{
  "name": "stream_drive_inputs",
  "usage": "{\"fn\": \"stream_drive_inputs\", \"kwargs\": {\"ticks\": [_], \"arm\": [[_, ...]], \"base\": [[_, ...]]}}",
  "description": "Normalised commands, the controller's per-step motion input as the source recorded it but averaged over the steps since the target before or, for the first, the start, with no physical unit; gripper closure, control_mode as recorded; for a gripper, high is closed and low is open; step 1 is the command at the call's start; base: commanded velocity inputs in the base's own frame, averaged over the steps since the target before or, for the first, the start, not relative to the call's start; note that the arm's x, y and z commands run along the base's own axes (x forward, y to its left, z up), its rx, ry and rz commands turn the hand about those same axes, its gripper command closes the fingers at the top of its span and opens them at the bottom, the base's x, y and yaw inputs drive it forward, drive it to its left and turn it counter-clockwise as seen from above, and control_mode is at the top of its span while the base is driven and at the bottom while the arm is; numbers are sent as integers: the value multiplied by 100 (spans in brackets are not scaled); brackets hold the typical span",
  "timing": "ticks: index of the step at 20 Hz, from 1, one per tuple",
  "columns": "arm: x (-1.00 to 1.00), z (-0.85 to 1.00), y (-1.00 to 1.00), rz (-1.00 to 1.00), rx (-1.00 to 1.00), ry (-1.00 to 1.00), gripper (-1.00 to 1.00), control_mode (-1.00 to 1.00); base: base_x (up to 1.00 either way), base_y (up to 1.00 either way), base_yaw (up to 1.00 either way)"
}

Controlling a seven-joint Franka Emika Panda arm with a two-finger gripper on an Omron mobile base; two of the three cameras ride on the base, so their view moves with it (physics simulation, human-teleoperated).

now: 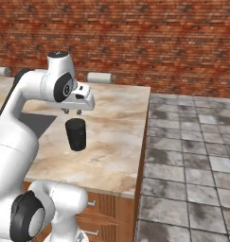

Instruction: Turn on the sink faucet and place the jug under the water for a few seconds to fill it up.

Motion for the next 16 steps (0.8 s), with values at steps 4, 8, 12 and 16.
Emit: {"fn": "stream_drive_inputs", "kwargs": {"ticks": [4,8,12,16], "arm": [[-51,0,0,-3,0,-7,-100,-100],[-89,0,0,-6,0,-18,-100,-100],[-71,0,0,-1,1,-14,-100,-100],[-10,0,0,0,1,2,-100,-100]], "base": [[0,0,0],[0,0,0],[0,0,0],[0,0,0]]}}
